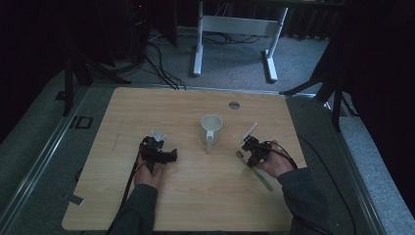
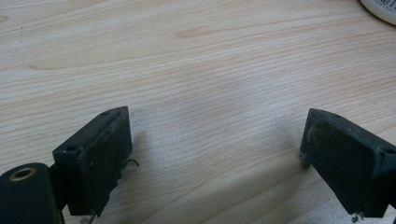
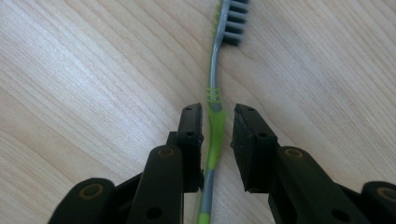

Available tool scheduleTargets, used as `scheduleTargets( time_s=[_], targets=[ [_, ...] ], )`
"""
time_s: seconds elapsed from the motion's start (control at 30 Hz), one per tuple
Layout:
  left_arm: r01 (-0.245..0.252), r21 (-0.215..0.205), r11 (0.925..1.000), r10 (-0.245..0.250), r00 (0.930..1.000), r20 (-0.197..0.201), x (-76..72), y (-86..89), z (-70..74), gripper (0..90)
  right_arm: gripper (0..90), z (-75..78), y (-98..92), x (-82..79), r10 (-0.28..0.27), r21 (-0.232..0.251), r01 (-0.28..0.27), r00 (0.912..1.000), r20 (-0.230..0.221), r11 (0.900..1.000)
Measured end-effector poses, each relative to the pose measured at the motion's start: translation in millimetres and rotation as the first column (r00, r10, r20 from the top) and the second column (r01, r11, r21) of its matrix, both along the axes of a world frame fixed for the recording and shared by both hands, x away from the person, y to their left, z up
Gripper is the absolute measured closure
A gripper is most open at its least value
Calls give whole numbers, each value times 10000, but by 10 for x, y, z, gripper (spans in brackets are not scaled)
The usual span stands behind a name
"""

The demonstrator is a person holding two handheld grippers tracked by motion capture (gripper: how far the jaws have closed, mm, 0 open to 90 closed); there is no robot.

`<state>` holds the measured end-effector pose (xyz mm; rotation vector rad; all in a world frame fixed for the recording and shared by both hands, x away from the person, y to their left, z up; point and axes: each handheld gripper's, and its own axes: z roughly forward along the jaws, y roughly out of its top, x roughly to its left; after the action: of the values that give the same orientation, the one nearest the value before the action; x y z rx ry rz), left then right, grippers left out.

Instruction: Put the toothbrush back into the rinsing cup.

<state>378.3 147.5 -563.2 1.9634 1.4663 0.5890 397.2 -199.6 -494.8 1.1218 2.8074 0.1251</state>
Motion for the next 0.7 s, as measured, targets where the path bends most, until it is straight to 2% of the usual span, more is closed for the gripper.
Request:
scheduleTargets(
  time_s=[0.7],
  targets=[
    [0,-1,10000,0,10000,2,0,0,0,93,740,-125,0,45,65,-222,-75,9991,-418,9997]
  ],
)
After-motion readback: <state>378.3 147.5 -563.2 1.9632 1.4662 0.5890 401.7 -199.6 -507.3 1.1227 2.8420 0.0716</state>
